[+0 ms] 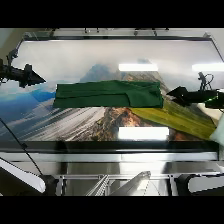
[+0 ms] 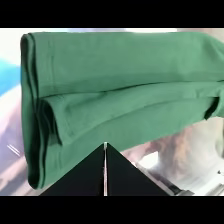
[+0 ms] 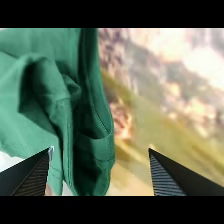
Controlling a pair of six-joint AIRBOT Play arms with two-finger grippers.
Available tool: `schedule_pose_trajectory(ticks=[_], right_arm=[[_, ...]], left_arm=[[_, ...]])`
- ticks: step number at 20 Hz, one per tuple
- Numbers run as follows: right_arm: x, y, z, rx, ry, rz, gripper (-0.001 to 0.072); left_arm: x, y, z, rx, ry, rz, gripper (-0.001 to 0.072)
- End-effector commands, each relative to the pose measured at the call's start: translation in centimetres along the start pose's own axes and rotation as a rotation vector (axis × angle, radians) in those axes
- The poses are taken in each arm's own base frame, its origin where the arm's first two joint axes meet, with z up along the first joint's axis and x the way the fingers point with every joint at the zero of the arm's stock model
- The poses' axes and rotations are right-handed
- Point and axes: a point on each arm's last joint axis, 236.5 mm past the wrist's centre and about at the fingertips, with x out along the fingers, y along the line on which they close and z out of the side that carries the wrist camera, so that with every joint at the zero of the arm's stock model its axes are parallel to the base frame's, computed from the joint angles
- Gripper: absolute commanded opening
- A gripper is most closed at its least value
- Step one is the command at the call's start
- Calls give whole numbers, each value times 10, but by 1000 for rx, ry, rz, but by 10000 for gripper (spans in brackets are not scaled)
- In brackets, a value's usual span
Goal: Fold the shirts.
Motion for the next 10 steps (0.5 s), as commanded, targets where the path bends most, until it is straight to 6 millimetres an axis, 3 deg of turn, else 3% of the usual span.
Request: schedule_pose_trajectory(ticks=[1, 6, 7, 10], right_arm=[[34, 10, -15, 46, 56, 46, 707], [69, 46, -17, 72, 74, 139, 699], [72, 53, -16, 58, 76, 142, 641], [77, 66, -11, 82, 75, 145, 106]], left_arm=[[1, -26, -8, 26, 27, -39, 17], [39, -69, -24, 110, 128, -58, 17], [49, -78, -26, 130, 141, -61, 16], [89, -109, -33, 195, 177, -62, 16]])
